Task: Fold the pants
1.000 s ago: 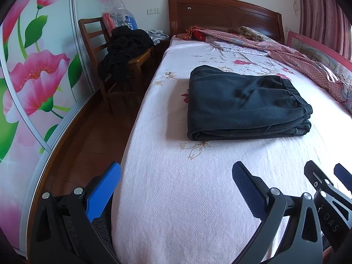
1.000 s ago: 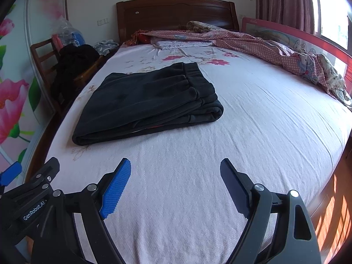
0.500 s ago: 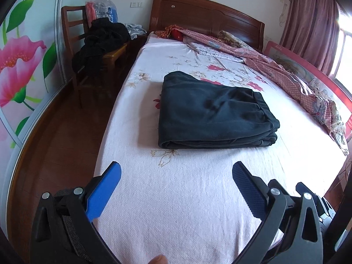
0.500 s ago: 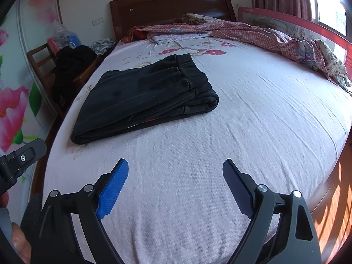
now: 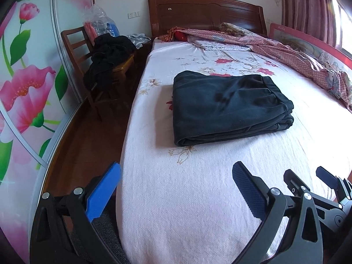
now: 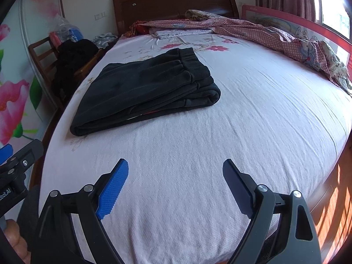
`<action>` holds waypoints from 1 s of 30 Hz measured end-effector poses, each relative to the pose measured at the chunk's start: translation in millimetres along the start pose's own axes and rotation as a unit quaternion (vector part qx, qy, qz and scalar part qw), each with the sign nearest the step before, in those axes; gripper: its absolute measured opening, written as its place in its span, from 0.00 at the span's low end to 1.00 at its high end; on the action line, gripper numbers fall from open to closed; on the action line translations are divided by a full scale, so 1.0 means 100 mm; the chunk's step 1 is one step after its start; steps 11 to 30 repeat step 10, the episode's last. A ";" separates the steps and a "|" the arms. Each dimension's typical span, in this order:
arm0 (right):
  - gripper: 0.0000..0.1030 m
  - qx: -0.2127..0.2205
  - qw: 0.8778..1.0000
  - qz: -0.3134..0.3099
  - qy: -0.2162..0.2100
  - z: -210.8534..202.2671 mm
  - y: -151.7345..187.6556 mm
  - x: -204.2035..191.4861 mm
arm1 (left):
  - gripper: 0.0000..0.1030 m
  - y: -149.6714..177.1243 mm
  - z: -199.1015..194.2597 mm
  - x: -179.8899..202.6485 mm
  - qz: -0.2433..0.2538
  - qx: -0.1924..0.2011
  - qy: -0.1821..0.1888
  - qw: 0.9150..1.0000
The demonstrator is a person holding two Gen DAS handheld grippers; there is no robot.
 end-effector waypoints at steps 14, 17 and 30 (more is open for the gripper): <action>0.84 -0.003 1.000 0.017 0.012 0.04 0.02 0.09 | 0.98 0.22 0.37 -0.05 -0.005 -0.075 -0.009 0.997; 0.84 -0.003 1.000 0.017 0.012 0.04 0.02 0.09 | 0.98 0.22 0.37 -0.05 -0.005 -0.075 -0.009 0.997; 0.84 -0.003 1.000 0.017 0.012 0.04 0.02 0.09 | 0.98 0.22 0.37 -0.05 -0.005 -0.075 -0.009 0.997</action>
Point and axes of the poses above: each gripper's, at about its wrist camera, not at the fingertips, and z roughly the way its jaws point, x to its right, y to its underside, the point moved 6 cm from there along z, roughly the way its jaws point, and after that the axes turned 3 degrees about x, right-handed, at the moved point
